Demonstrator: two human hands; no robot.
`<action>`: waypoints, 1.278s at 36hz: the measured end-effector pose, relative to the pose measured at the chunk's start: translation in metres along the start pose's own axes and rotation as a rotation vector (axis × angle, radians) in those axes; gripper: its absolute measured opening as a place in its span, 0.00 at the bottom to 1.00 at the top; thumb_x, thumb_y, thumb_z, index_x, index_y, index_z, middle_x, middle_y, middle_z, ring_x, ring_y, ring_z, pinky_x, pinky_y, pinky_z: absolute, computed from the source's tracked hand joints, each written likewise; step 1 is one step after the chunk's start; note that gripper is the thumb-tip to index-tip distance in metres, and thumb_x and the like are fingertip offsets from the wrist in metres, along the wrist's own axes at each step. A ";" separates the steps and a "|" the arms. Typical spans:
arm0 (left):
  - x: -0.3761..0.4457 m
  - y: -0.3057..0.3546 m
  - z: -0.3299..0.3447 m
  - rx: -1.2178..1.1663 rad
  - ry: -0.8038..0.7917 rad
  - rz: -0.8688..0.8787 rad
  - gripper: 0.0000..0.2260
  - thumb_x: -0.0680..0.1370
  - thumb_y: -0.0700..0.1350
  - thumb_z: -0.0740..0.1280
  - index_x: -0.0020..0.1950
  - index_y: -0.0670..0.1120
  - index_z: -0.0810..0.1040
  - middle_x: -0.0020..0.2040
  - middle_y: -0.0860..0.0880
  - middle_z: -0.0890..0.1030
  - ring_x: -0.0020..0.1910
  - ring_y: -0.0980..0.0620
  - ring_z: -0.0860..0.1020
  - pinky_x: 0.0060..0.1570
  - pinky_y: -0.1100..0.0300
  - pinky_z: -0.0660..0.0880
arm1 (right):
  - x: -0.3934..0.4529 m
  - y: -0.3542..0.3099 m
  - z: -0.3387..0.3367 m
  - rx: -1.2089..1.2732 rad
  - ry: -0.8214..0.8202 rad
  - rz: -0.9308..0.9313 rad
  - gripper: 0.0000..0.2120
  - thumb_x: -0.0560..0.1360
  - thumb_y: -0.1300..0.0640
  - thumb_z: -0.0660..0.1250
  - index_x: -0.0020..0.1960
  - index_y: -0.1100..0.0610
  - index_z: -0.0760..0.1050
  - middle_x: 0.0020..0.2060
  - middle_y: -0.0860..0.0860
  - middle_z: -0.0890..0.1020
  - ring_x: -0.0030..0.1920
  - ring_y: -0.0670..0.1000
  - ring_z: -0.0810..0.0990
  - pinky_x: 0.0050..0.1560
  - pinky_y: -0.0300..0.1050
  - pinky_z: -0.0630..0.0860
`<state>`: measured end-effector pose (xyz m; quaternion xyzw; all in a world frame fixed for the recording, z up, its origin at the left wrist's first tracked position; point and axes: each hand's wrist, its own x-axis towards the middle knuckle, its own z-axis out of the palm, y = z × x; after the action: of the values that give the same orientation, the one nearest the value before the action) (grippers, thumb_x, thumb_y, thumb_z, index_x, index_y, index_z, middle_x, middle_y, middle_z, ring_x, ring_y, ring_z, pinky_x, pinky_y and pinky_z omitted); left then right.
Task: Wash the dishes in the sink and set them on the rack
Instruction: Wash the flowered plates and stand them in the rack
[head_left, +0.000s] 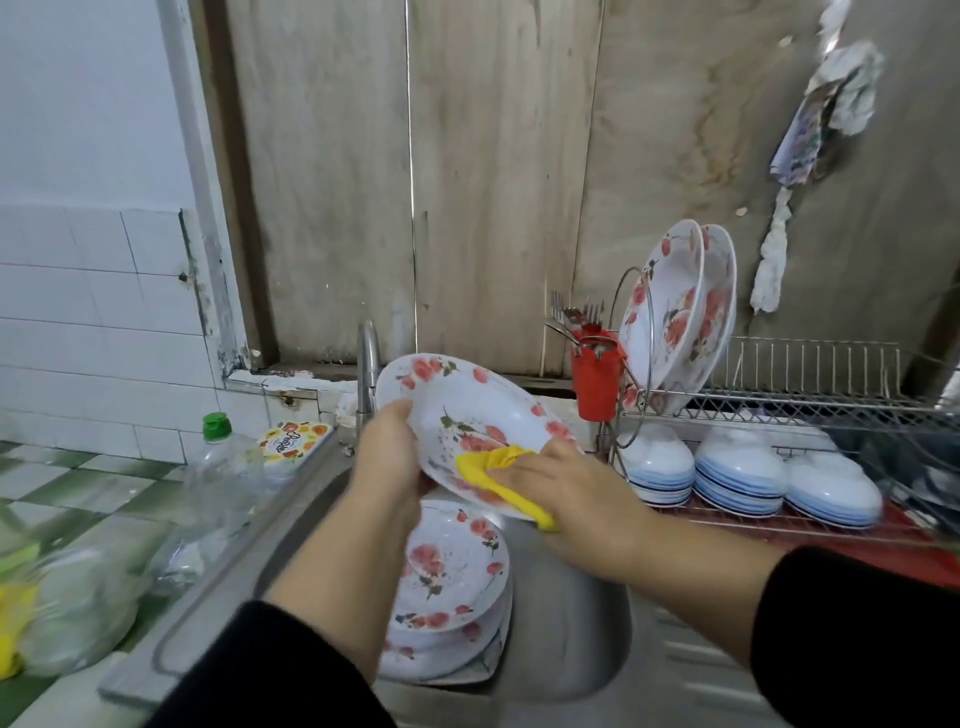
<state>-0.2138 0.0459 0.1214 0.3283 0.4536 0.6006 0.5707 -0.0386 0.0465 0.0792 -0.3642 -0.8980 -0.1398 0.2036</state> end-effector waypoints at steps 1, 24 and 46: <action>-0.002 -0.012 0.008 0.073 0.042 0.027 0.14 0.80 0.47 0.55 0.42 0.42 0.76 0.36 0.44 0.80 0.39 0.46 0.78 0.43 0.52 0.76 | 0.007 -0.015 0.000 0.036 0.047 0.079 0.28 0.68 0.62 0.68 0.67 0.52 0.71 0.57 0.48 0.78 0.51 0.55 0.72 0.42 0.46 0.74; 0.005 -0.001 -0.025 0.017 0.002 0.002 0.13 0.80 0.44 0.55 0.44 0.41 0.75 0.32 0.44 0.80 0.39 0.45 0.77 0.51 0.50 0.72 | -0.009 0.017 0.010 -0.057 0.009 -0.147 0.33 0.61 0.65 0.73 0.64 0.52 0.72 0.53 0.47 0.81 0.41 0.52 0.72 0.35 0.47 0.77; -0.001 -0.072 -0.033 -0.395 0.108 -0.264 0.16 0.80 0.53 0.60 0.62 0.46 0.75 0.54 0.43 0.81 0.54 0.42 0.79 0.58 0.42 0.74 | -0.016 -0.017 0.016 2.086 0.427 1.038 0.13 0.69 0.55 0.67 0.50 0.61 0.81 0.47 0.58 0.85 0.42 0.55 0.85 0.41 0.54 0.82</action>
<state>-0.2155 0.0345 0.0436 0.1158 0.3960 0.6146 0.6724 -0.0441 0.0317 0.0557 -0.3124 -0.2704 0.7017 0.5805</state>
